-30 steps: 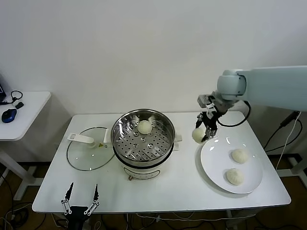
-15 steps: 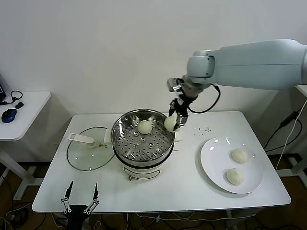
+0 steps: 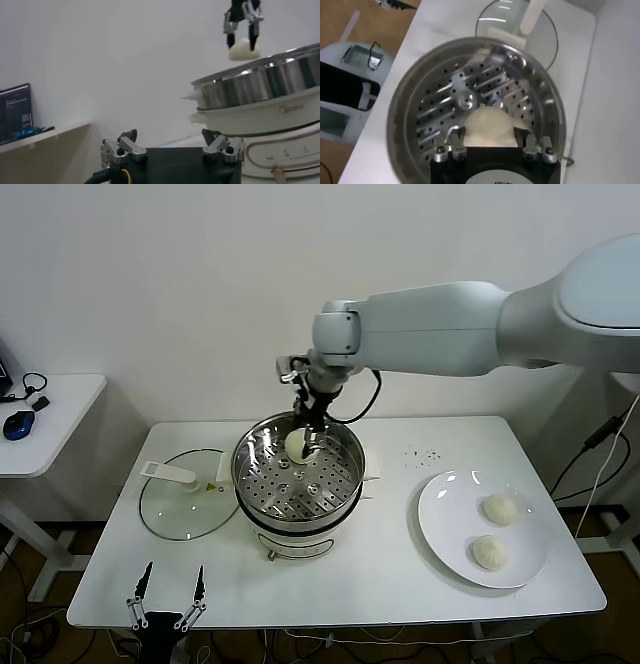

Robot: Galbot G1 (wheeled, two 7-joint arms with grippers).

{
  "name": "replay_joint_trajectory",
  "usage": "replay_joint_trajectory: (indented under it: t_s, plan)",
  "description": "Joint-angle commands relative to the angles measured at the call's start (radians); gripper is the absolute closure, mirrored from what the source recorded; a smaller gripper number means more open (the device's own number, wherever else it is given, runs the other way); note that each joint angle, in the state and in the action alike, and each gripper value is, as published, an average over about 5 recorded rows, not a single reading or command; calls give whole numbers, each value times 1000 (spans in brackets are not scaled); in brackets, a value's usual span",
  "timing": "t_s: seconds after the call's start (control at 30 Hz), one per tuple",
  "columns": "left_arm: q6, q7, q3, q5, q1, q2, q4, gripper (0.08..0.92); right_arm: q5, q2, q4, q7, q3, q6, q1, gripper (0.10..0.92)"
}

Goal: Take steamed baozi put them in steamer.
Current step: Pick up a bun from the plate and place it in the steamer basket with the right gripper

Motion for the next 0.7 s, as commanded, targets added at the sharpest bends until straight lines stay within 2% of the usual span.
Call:
replay_joint_trajectory:
  t_s: [0.03, 0.7]
  plan:
    - [-1, 0, -2, 0, 1, -2, 2, 177, -11, 136, -149, 5, 45, -3, -130, 364]
    - [0, 2, -4, 3, -3, -5, 8, 177, -59, 163, -197, 4, 56, -1, -211, 364]
